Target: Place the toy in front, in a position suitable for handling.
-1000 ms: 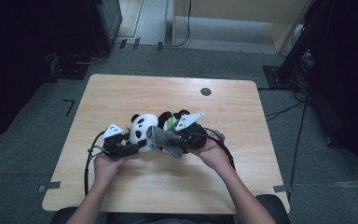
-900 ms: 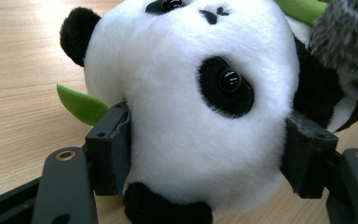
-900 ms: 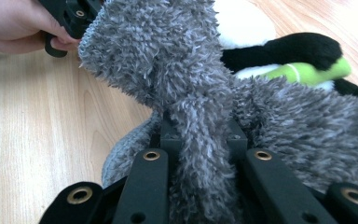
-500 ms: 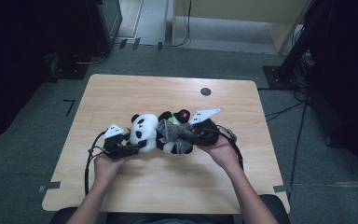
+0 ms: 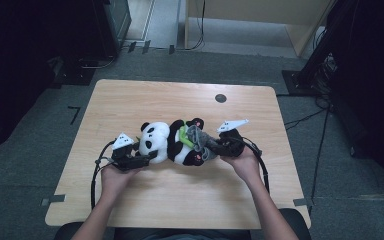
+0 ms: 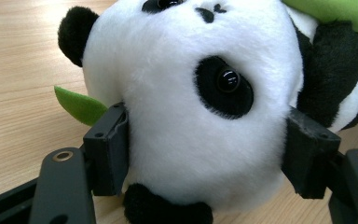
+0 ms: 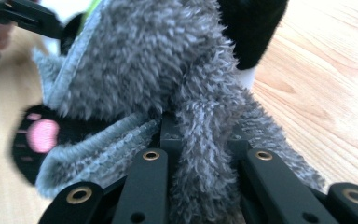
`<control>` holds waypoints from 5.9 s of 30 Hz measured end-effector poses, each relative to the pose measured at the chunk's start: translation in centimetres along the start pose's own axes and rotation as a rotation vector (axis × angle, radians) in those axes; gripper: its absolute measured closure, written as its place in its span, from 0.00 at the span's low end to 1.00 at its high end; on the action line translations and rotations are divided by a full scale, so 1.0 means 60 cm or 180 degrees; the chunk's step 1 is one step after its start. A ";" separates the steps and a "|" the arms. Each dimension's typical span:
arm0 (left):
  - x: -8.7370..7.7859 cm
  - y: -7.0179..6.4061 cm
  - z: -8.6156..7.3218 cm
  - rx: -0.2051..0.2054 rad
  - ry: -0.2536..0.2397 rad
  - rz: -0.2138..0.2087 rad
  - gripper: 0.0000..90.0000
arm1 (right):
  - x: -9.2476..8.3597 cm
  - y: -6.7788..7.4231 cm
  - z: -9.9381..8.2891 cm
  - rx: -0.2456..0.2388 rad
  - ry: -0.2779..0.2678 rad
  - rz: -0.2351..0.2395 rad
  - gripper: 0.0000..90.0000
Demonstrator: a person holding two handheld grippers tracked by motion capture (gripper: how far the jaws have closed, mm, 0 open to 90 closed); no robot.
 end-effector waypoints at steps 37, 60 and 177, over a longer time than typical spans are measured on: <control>-0.003 0.000 0.009 -0.0059 0.0038 0.0063 0.42 | -0.076 0.102 0.091 -0.0362 -0.0195 0.0135 0.86; -0.002 -0.001 0.012 -0.0178 0.0022 0.0062 0.41 | 0.092 0.189 0.101 -0.0669 0.0380 0.0322 0.86; -0.005 -0.005 0.014 -0.0087 0.0118 0.0078 0.38 | 0.166 0.224 0.030 -0.0629 0.0341 -0.0043 0.85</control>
Point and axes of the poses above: each handheld gripper's, and its own axes: x roughly forward along the jaws, z roughly out of its top, y roughly to its left, the point moved 5 cm from there along x, roughly forward along the jaws, and after that the axes turned 2 degrees about x, right-handed, at the moved point
